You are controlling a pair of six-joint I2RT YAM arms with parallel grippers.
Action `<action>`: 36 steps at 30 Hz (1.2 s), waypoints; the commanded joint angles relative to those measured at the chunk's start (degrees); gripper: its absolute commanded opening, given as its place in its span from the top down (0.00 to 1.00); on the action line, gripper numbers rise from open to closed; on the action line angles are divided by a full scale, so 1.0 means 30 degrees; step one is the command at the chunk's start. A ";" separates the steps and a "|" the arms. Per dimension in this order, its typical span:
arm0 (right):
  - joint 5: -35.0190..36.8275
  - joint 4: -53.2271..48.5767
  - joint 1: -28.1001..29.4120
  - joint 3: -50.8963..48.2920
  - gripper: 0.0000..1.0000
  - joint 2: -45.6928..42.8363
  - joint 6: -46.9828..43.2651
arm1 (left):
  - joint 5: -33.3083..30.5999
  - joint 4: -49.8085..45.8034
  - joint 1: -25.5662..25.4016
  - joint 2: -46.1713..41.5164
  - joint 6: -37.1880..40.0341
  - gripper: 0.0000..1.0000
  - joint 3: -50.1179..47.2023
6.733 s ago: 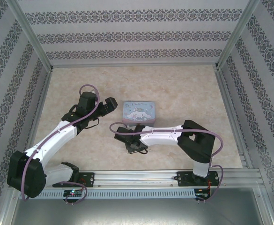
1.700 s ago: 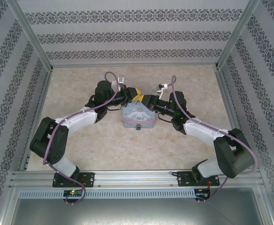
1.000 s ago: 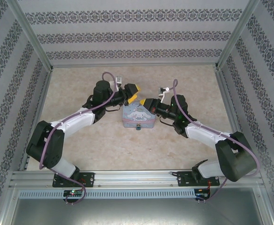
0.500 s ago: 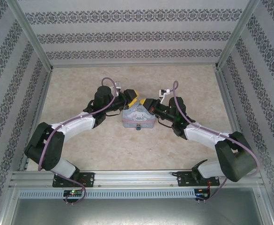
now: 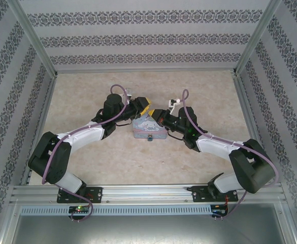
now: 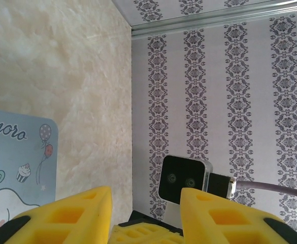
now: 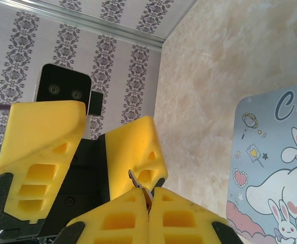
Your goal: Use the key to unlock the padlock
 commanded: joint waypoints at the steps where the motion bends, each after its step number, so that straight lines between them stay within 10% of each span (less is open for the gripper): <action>1: 0.0392 0.0971 0.0104 0.0060 1.00 -0.0108 -0.0026 | -0.0526 0.0768 -0.0160 -0.0160 0.0013 0.58 -0.0330; 15: -0.1658 -0.0859 -0.3333 -0.0831 1.00 -0.0556 -0.0901 | -0.2253 -1.0062 -0.0696 -0.5493 0.8322 0.49 -0.2492; 36: -0.3544 0.0308 -0.4445 0.3170 1.00 0.5010 0.0844 | -0.9609 -0.4405 -0.6162 0.1801 1.1848 0.60 -0.3649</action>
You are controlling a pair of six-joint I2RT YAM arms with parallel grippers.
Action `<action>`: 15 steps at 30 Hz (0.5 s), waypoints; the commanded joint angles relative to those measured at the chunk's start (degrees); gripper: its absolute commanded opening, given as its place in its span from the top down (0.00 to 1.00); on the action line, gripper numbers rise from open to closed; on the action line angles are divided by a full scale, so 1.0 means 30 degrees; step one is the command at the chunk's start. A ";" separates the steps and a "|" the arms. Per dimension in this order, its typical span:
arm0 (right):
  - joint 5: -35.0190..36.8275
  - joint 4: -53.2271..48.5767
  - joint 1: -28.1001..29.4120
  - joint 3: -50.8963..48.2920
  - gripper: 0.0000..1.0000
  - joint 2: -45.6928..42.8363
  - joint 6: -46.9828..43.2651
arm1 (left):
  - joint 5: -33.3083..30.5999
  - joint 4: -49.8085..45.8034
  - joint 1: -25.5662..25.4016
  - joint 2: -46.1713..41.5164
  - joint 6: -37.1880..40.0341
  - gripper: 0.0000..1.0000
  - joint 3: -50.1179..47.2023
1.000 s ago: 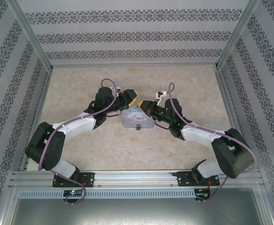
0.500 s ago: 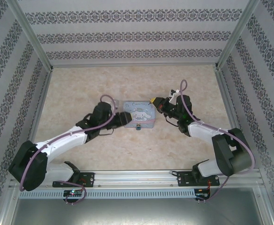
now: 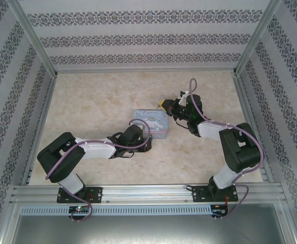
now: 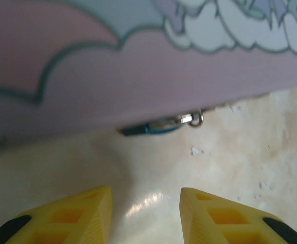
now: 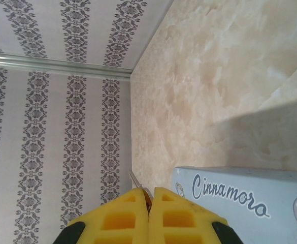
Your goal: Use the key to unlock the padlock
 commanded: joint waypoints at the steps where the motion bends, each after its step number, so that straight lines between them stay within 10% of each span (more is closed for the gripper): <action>1: -0.0435 0.0832 0.0273 0.0513 1.00 0.0619 0.0561 | -0.2718 0.2194 -0.0392 0.0344 0.1754 0.60 -0.0087; 15: -0.0457 0.0952 0.0700 0.1007 1.00 0.2482 0.0671 | -0.3012 0.6706 -0.0496 0.2709 0.2649 0.61 -0.0862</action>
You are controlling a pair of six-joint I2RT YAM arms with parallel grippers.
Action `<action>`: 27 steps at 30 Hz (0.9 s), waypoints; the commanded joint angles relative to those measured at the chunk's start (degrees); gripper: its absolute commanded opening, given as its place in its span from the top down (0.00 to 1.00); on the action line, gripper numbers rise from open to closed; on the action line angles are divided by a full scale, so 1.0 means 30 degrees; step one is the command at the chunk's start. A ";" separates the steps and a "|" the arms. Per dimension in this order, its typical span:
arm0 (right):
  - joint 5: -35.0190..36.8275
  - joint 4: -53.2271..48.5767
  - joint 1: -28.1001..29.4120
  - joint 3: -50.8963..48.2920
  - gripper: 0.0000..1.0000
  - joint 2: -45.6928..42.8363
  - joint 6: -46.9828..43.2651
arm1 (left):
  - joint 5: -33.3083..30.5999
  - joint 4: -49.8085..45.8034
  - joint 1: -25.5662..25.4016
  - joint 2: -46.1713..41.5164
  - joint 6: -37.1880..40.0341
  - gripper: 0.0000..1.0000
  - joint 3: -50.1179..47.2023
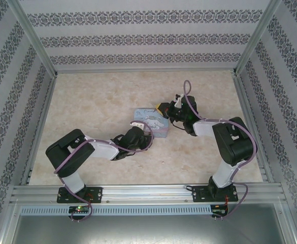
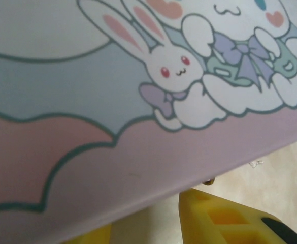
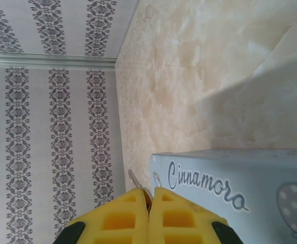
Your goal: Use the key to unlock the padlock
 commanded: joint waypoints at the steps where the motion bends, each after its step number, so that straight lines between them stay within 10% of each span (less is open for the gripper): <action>1: -0.0318 0.0770 0.0231 0.0591 1.00 0.0630 0.0117 | 0.0022 0.1665 -0.0284 0.0880 0.0412 0.61 -0.0163; 27: -0.0230 0.0931 0.0390 0.0475 1.00 0.2091 0.0146 | 0.2407 0.8978 0.0271 0.3233 -0.4526 0.55 -0.0060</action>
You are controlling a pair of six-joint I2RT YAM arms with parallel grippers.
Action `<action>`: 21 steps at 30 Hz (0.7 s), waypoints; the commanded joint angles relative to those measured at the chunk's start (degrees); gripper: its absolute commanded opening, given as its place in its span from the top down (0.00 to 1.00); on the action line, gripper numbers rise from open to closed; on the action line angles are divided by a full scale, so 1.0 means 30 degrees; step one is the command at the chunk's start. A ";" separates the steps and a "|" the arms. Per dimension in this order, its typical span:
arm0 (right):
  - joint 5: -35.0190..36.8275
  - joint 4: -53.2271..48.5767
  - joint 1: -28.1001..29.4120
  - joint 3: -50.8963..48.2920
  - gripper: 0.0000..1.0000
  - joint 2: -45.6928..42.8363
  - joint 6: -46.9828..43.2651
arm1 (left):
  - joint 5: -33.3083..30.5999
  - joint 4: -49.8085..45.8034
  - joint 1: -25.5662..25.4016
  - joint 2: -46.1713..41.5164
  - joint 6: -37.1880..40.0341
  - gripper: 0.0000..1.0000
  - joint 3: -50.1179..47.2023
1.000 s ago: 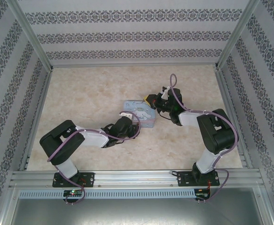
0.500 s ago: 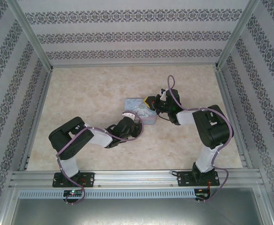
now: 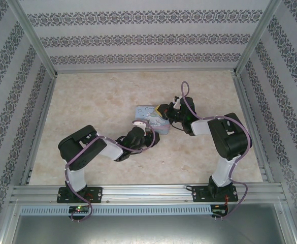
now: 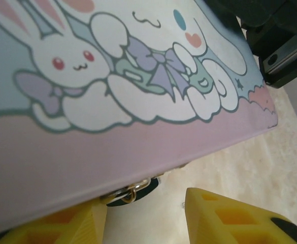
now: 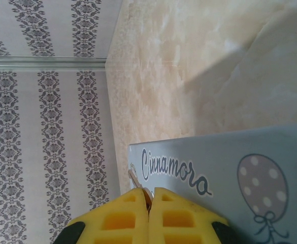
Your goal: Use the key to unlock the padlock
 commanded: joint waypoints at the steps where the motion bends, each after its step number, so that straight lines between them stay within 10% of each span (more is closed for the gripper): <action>1: -0.0070 0.0078 0.0355 0.0226 1.00 0.0548 -0.0057 | 0.0666 0.2400 0.0192 0.0653 -0.1441 0.55 -0.0093; 21: -0.0072 0.0078 0.0412 0.0185 1.00 0.0605 0.0031 | -0.2136 1.0792 -0.0797 0.3334 -0.8647 0.54 -0.1299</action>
